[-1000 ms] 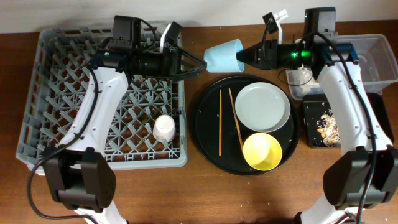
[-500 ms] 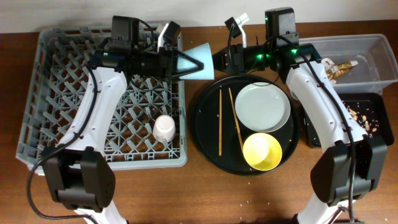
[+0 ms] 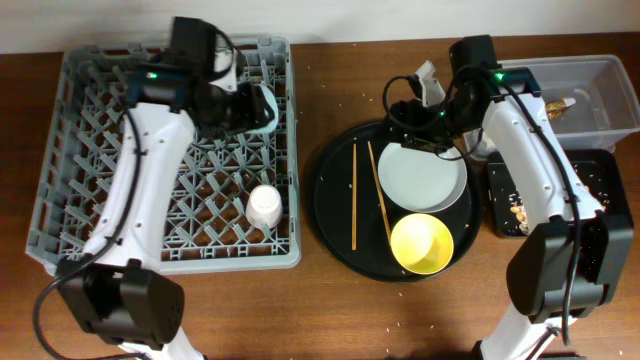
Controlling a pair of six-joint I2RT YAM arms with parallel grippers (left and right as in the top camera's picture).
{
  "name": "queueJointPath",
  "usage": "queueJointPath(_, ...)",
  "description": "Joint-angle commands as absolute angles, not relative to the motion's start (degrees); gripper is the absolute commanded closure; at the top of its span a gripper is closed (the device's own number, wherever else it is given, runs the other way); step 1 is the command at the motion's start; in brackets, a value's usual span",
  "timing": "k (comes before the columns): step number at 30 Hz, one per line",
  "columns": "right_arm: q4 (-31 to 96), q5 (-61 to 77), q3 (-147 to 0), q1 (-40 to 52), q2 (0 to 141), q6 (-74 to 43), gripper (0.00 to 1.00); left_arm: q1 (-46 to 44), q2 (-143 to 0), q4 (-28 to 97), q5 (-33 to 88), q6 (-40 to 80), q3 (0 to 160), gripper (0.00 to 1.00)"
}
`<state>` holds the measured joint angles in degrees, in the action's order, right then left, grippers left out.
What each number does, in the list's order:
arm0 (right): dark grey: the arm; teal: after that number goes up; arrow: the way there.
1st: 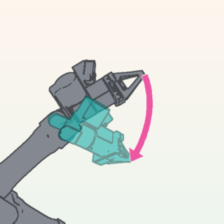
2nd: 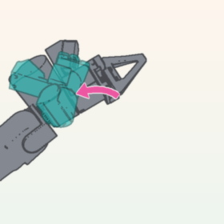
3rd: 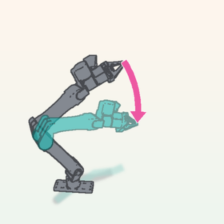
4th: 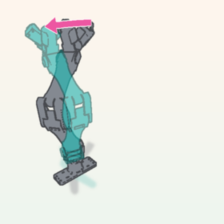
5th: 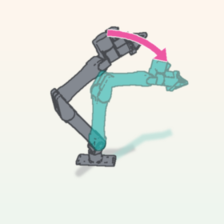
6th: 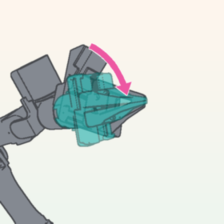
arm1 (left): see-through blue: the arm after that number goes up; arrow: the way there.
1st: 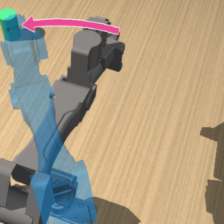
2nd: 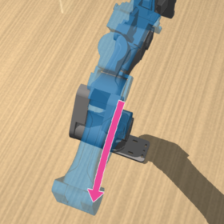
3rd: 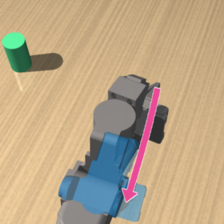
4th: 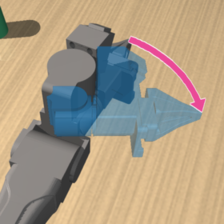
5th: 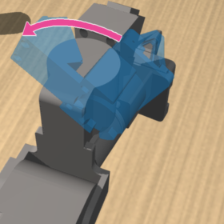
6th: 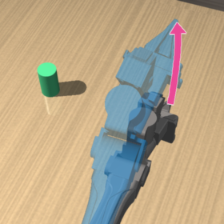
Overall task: Sort waste into correct bins and load items into the dishwasher rack
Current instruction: 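Place the blue cup in the rack with the left gripper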
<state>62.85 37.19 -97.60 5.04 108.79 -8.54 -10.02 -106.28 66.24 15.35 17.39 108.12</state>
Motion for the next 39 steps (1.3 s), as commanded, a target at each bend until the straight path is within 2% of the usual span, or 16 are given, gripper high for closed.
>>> queueJointPath(1, 64.03, 33.76, -97.69, 5.39, 109.12, -7.27, 0.26, -15.22, -108.27, 67.92, 0.03, 15.33, 108.84, 0.6)
queueJointPath(8, 65.12, 33.61, -97.69, 5.65, 109.12, -6.33, 0.26, -17.52, -122.3, 68.01, -2.81, 15.38, 108.84, 0.59)
queueJointPath(10, 65.43, 32.05, -97.69, 5.65, 109.12, -6.17, 0.27, -17.52, -125.27, 68.18, -2.81, 15.4, 108.84, 0.35)
queueJointPath(12, 65.08, 31.81, -97.76, 5.58, 109.1, -5.96, 0.28, -17.41, -125.27, 67.9, -2.83, 15.38, 109.12, 0.2)
queueJointPath(13, 64.99, 30.76, -98.48, 5.17, 108.77, -5.96, 0.32, -17.23, -125.23, 68.05, -2.81, 15.38, 110.0, 0.16)
queueJointPath(17, 70.11, 29.47, -109.08, -0.54, 100.62, -4.64, 0.31, -17.04, -125.23, 73.95, -2.83, 15.27, 124.25, 0.01)
queueJointPath(19, 71.66, 26.89, -110.39, -1.98, 96.18, -4.67, 0.3, -17.04, -125.23, 77.25, -2.83, 14.83, 131.52, 0.01)
queueJointPath(20, 72.34, 25.23, -110.39, -1.96, 94.41, -4.69, 0.29, -17.04, -125.23, 79.68, -2.81, 14.85, 133.6, 0.07)
queueJointPath(22, 74.46, 23.18, -110.39, -1.91, 93.51, -4.67, 0.29, -17.1, -125.23, 85.89, -1.06, 14.87, 133.99, 0.3)
queueJointPath(25, 75.29, 23.03, -110.37, -1.91, 93.69, -4.67, 0.29, -17.28, -125.25, 96.44, 1.26, 14.83, 133.97, 0.6)
queueJointPath(27, 75.24, 23.03, -110.37, -1.91, 93.69, -4.67, 0.29, -18.24, -125.4, 95.83, 1.13, 14.24, 131.87, 0.74)
queueJointPath(29, 75.24, 22.94, -110.37, -1.91, 93.69, -4.67, 0.29, -19.44, -125.51, 93.76, 1.13, 14.22, 127.55, 0.78)
queueJointPath(33, 75.48, 22.17, -110.34, -1.91, 93.69, -4.67, 0.29, -19.88, -125.58, 84.66, 1.08, 14.24, 120.22, 0.78)
queueJointPath(39, 76.18, 21.78, -110.3, -1.89, 93.69, -4.69, 0.29, -19.7, -125.56, 76.55, -6.04, 14.24, 119.94, 0.78)
